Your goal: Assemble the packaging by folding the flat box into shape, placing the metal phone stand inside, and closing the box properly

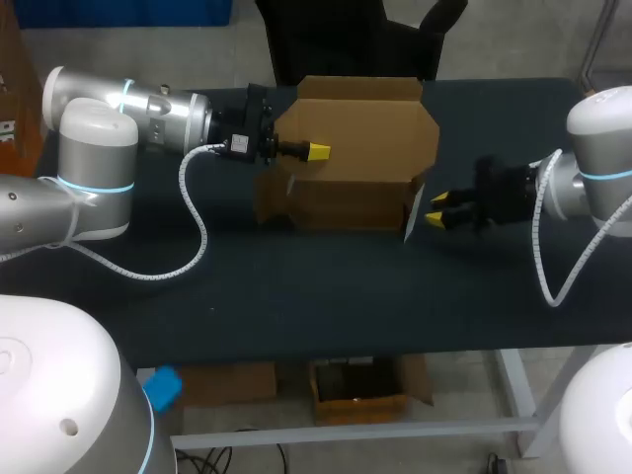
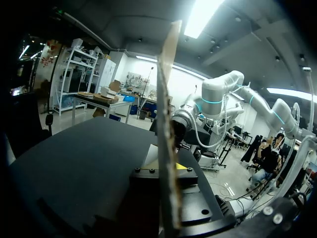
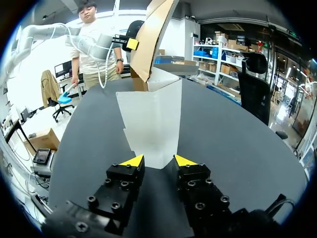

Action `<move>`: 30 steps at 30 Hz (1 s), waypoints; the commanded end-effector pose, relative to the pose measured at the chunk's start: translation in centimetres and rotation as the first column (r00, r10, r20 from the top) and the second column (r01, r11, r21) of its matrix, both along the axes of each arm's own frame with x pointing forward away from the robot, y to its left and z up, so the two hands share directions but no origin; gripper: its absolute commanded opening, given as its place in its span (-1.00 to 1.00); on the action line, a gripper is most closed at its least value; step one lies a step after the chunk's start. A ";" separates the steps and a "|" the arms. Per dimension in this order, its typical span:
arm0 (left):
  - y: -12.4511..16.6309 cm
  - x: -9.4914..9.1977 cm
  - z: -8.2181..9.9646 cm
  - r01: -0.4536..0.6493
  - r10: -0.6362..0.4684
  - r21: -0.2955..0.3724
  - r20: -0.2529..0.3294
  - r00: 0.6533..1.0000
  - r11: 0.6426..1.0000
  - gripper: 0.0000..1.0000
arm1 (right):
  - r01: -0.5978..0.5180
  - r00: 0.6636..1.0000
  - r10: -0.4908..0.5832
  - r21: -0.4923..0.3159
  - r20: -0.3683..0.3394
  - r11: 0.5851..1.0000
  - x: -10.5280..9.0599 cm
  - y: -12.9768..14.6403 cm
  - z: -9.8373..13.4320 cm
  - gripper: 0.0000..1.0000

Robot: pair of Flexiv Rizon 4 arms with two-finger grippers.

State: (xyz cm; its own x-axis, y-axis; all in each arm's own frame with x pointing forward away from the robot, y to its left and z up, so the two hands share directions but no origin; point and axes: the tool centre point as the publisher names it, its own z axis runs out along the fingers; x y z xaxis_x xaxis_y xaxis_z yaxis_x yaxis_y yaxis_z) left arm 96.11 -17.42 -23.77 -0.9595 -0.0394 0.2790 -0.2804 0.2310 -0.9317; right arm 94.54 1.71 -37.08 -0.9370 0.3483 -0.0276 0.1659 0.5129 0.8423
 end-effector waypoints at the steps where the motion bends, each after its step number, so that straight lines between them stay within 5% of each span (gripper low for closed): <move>1: 0.0 0.0 -0.3 0.001 -0.001 0.001 0.000 1.000 1.000 -1.00 | -0.025 1.000 0.025 0.006 -0.001 1.000 0.2 0.4 -0.1 -0.32; 30: 0.0 0.0 -0.3 0.001 -0.001 0.001 0.000 1.000 1.000 -1.00 | -0.078 0.997 0.077 0.058 0.013 0.995 -0.7 2.8 0.1 -0.40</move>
State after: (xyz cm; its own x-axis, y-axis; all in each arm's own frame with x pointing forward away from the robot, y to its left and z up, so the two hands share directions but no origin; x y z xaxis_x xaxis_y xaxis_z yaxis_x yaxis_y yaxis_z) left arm 96.13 -17.48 -23.77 -0.9596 -0.0389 0.2785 -0.2798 0.2312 -0.9318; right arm 93.52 4.41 -36.79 -0.9587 0.2836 -0.0230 0.1215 0.4809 0.8683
